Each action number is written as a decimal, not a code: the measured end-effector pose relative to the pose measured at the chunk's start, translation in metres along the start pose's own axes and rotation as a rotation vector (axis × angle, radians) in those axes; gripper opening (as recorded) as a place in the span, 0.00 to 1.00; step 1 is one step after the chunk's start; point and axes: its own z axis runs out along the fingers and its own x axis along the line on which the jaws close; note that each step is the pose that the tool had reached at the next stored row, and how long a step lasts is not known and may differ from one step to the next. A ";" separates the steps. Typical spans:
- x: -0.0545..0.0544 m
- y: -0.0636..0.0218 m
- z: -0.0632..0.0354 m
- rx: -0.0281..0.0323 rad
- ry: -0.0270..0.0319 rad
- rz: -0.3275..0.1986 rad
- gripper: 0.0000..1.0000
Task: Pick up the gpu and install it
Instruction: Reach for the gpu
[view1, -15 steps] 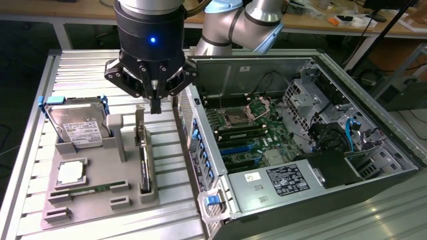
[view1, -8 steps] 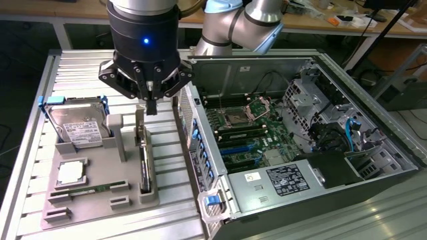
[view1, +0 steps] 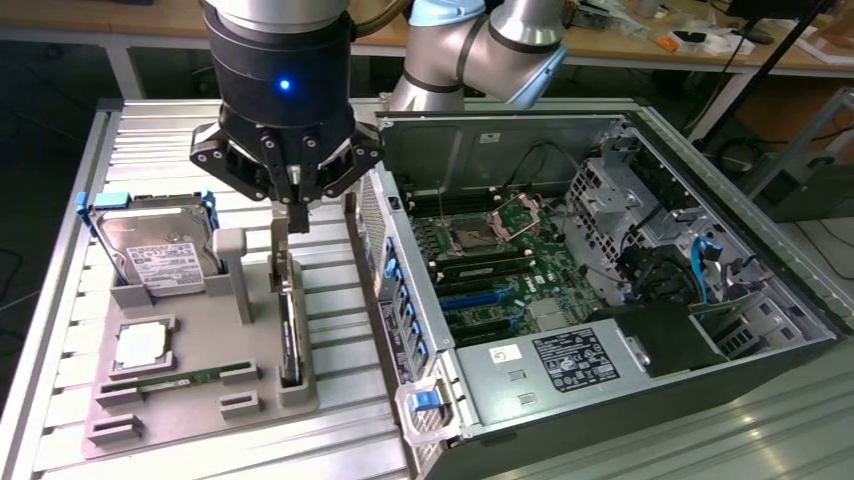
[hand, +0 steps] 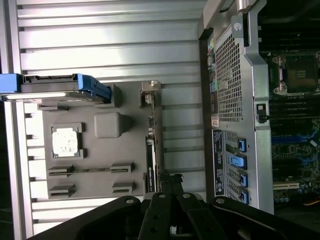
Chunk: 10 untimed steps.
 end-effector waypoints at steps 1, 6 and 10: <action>0.000 -0.0001 0.0000 0.0000 0.0000 0.000 0.11; 0.001 -0.0009 -0.0001 0.0000 0.0000 0.000 0.11; 0.003 -0.0013 0.0000 0.0000 0.0000 0.000 0.11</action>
